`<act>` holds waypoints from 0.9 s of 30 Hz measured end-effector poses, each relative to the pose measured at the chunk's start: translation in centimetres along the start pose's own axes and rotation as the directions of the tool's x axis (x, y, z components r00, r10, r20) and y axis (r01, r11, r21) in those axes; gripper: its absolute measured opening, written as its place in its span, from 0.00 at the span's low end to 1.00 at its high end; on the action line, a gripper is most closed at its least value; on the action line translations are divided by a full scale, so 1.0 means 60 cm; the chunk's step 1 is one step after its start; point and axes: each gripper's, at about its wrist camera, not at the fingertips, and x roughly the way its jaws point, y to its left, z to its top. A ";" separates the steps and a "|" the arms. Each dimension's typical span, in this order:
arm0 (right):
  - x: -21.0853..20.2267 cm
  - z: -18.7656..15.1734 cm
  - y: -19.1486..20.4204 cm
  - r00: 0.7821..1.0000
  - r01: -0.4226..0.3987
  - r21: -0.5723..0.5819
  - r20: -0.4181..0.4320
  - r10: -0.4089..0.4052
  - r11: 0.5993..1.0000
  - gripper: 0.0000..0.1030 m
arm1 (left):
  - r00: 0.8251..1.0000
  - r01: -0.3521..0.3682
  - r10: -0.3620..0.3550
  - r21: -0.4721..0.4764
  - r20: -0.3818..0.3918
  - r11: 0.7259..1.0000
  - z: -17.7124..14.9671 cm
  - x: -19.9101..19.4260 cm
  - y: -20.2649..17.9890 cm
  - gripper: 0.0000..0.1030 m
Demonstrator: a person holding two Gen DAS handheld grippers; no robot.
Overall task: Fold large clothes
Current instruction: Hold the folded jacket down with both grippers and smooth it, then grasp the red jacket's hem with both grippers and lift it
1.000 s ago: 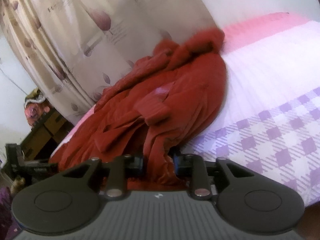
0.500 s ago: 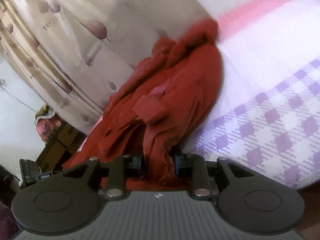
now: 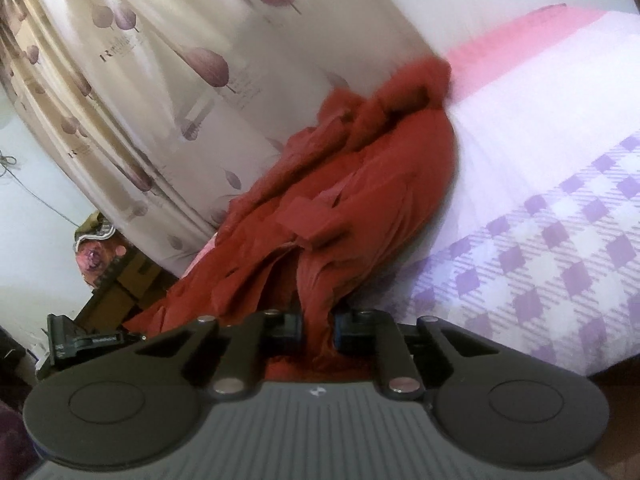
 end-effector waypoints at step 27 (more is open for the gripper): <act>-0.048 -0.029 0.018 0.983 -0.185 0.042 0.024 0.184 0.982 0.14 | 0.996 0.080 -0.078 -0.056 0.039 0.995 -0.016 -0.049 0.022 0.15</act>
